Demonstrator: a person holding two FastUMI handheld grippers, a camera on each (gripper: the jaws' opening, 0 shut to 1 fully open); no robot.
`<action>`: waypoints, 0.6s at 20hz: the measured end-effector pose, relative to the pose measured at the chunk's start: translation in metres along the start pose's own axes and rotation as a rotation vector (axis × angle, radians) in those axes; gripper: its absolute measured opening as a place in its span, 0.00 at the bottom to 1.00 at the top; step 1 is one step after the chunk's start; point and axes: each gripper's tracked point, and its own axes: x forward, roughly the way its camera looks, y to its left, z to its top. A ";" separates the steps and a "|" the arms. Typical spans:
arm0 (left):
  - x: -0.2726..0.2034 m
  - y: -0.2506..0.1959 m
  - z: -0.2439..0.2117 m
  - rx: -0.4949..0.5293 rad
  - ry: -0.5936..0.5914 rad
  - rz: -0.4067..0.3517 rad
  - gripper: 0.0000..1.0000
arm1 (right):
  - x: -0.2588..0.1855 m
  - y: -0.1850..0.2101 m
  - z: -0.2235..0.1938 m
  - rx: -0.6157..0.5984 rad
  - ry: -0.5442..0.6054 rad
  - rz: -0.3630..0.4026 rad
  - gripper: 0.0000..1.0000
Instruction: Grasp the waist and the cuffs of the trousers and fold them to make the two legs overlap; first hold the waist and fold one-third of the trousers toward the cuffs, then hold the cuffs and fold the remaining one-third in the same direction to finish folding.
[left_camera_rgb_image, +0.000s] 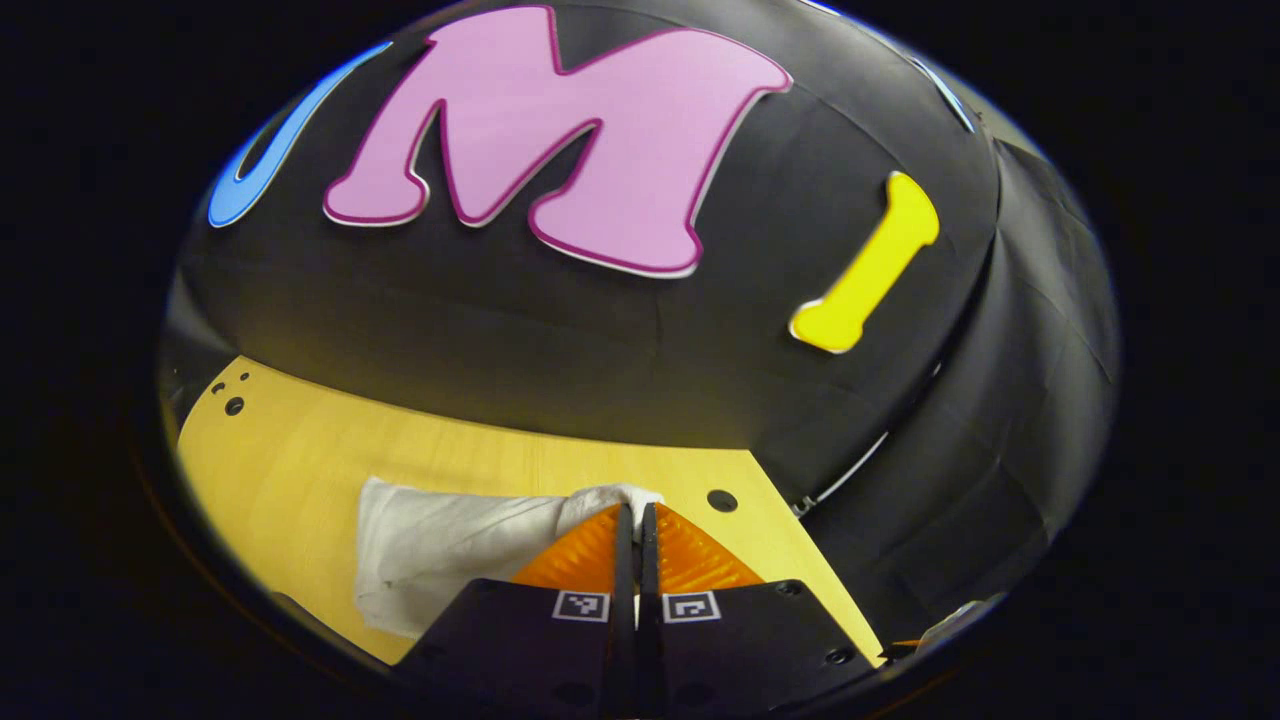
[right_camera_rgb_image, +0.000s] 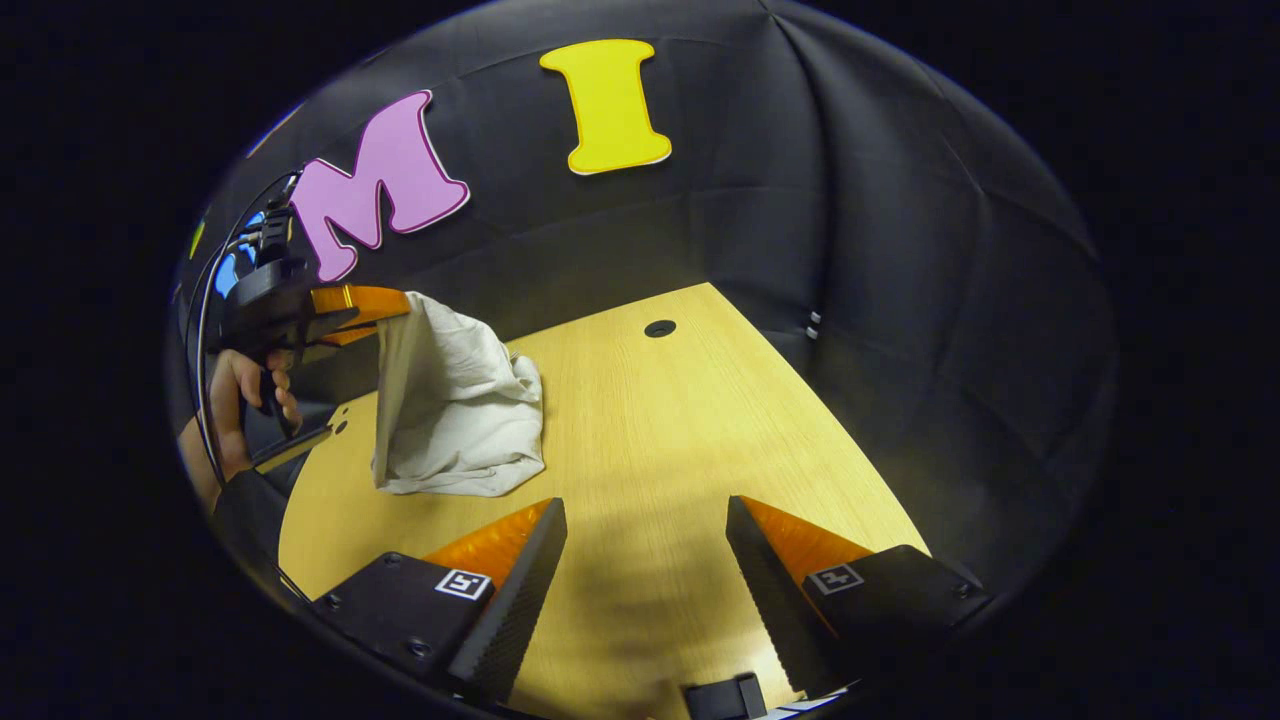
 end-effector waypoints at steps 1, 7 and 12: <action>0.000 -0.006 -0.012 0.020 0.022 -0.004 0.05 | 0.000 -0.002 -0.003 0.001 0.006 0.002 0.99; 0.005 -0.017 -0.079 0.100 0.133 0.022 0.05 | 0.004 -0.005 -0.010 0.011 0.026 0.017 0.99; -0.001 -0.016 -0.107 0.060 0.178 0.014 0.15 | 0.000 0.001 -0.027 0.005 0.053 0.029 0.99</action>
